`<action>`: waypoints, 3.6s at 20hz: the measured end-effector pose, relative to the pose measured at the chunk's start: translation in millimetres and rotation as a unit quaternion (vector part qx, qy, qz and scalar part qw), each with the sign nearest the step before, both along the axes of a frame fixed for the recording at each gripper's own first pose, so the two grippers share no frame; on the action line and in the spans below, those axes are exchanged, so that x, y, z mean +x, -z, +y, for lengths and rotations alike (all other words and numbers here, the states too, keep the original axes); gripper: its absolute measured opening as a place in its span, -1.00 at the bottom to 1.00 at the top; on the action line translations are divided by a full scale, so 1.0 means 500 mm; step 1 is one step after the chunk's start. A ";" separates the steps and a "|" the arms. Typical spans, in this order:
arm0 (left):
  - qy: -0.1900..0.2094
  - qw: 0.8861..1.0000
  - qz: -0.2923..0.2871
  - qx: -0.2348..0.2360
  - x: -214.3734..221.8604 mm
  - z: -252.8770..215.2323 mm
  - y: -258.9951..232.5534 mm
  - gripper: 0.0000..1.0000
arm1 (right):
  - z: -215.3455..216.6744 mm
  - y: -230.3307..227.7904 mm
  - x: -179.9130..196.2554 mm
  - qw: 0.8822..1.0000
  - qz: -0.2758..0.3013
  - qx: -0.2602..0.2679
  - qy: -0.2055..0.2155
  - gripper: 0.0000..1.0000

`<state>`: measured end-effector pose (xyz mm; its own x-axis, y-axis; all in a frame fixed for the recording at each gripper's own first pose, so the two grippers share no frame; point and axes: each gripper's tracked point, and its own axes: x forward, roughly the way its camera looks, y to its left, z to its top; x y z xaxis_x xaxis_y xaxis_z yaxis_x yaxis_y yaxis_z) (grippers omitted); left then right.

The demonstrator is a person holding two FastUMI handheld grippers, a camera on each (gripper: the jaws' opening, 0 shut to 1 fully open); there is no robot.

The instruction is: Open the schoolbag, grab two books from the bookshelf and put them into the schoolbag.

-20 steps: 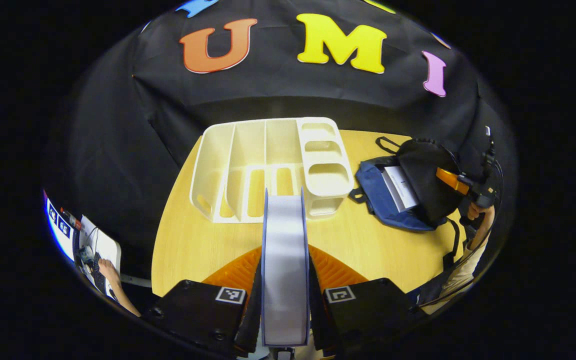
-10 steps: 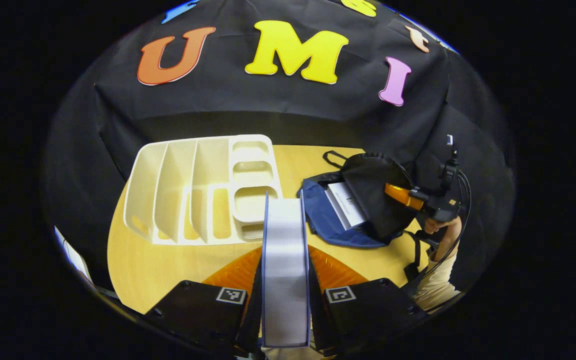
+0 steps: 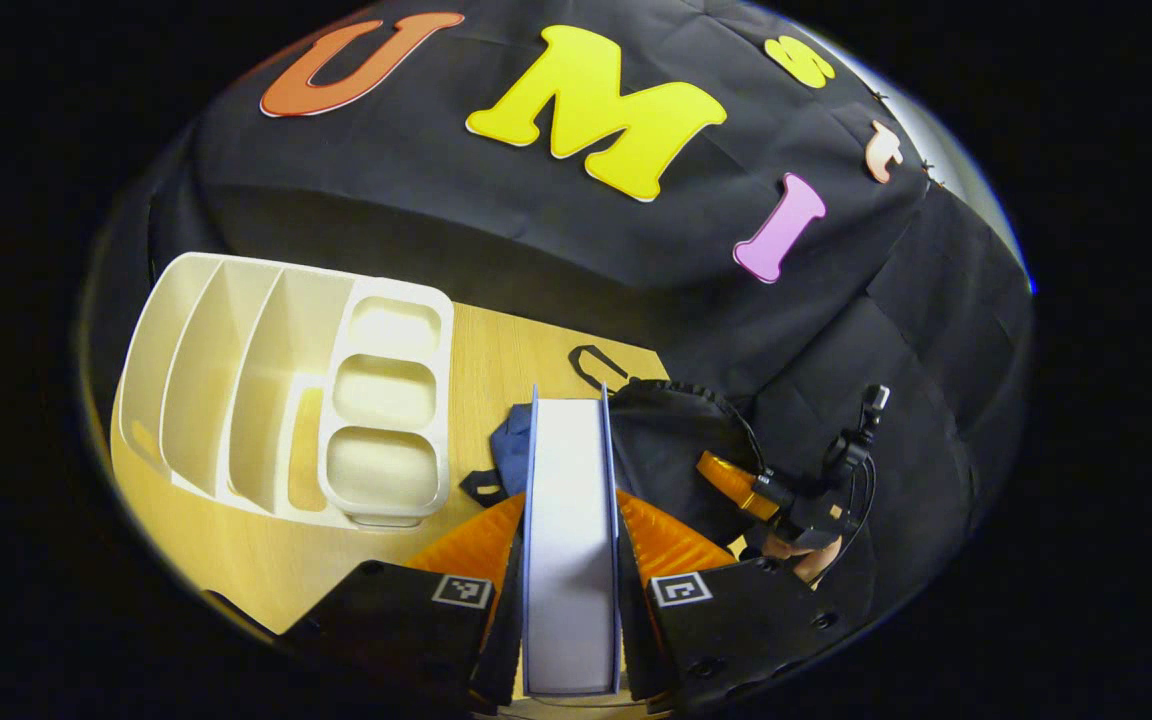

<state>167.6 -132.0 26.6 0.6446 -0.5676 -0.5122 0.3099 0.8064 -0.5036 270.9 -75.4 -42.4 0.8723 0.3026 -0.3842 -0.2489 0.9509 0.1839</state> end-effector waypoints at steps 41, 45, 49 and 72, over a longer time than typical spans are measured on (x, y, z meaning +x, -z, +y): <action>-0.058 0.972 -0.020 -0.225 0.215 -0.430 0.350 -0.07 | 0.175 -0.110 -0.028 0.991 -0.075 0.067 -0.085 -0.78; -0.050 0.981 -0.019 -0.188 0.216 -0.413 0.352 0.15 | 0.149 -0.114 -0.022 0.991 -0.083 0.086 -0.066 -0.78; -0.074 0.991 -0.094 -0.055 0.224 -0.354 0.353 0.69 | 0.119 -0.088 -0.007 0.991 -0.068 0.109 -0.033 -0.79; -0.191 0.927 -0.305 0.104 0.009 0.071 0.157 0.94 | 0.021 0.086 -0.078 0.986 -0.039 0.056 0.149 -0.51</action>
<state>172.3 -96.2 -51.9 0.9838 -0.1692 -0.0595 0.1587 0.9758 -0.1504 231.9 -65.0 -85.1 0.9545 0.0646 -0.2910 0.0215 0.9588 0.2834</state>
